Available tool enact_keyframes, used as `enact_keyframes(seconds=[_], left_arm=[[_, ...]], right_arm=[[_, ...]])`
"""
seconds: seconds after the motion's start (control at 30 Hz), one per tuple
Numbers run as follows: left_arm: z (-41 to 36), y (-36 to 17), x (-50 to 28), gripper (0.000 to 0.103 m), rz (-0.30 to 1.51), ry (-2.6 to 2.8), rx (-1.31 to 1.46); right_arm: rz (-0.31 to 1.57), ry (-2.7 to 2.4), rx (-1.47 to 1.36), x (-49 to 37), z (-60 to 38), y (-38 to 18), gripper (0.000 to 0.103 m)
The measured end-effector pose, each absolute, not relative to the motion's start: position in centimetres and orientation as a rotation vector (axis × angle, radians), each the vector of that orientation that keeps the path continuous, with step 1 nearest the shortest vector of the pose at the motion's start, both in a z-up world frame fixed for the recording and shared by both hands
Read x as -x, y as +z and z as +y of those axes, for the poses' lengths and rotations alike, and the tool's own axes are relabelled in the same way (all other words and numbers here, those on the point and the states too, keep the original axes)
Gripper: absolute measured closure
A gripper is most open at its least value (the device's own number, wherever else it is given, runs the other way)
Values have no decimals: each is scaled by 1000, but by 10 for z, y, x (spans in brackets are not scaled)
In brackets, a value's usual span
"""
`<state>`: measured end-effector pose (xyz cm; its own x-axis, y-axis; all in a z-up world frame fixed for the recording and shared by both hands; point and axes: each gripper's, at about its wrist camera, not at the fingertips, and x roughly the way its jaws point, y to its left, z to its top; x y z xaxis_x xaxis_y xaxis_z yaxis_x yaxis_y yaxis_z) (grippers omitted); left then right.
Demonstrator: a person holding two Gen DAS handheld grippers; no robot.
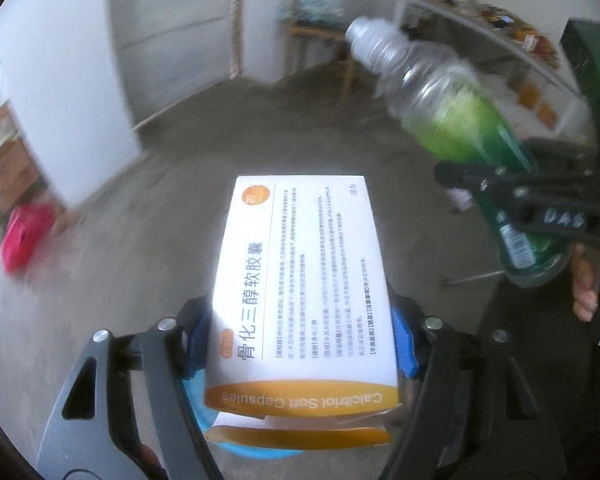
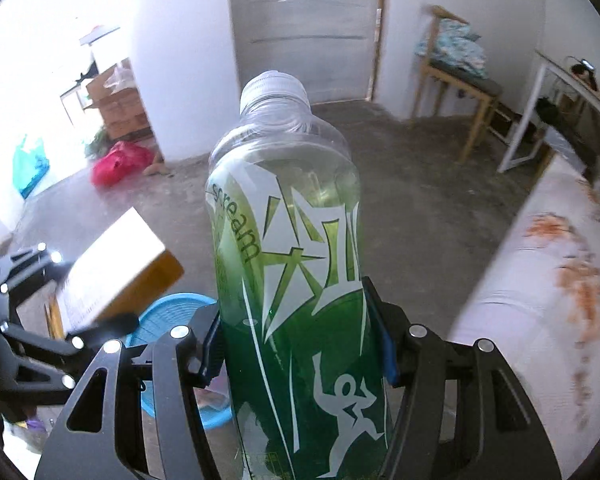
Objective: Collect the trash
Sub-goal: 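Carry the medicine box and green bottle over the blue wastebasket with both tools, then open the left tool to drop the box while the right tool releases the bottle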
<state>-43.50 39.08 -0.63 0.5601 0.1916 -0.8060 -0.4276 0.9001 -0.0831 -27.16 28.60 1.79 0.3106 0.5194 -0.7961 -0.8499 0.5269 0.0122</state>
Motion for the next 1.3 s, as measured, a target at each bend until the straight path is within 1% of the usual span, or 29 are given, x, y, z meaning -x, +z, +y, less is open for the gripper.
enact_keyframes(seconds=[0.33, 0.47, 0.57, 0.7, 0.9, 0.93, 0.97, 1.0, 1.13, 1.3], left_arm=[[428, -120, 480, 36, 1095, 520, 487], [435, -146, 486, 36, 1151, 541, 514], [439, -159, 496, 36, 1181, 552, 529], [444, -170, 492, 36, 1204, 585, 540], [442, -178, 488, 36, 1200, 613, 595], [443, -181, 488, 35, 1203, 606, 613], [445, -185, 487, 25, 1215, 597, 644], [446, -190, 486, 19, 1229, 603, 659], [449, -201, 496, 18, 1237, 645, 711], [453, -201, 517, 18, 1204, 706, 757]], right_arm=[[906, 1026, 551, 323, 335, -52, 45], [943, 1056, 562, 333, 337, -75, 45], [974, 1057, 557, 334, 334, -90, 45], [967, 1060, 522, 329, 332, -87, 45], [1016, 1055, 515, 324, 336, -99, 45], [1017, 1057, 517, 325, 336, -100, 45], [1020, 1061, 523, 326, 337, -100, 45], [1023, 1065, 526, 326, 337, -101, 45], [1040, 1080, 546, 329, 340, -106, 45], [1083, 1118, 560, 335, 345, -115, 45]])
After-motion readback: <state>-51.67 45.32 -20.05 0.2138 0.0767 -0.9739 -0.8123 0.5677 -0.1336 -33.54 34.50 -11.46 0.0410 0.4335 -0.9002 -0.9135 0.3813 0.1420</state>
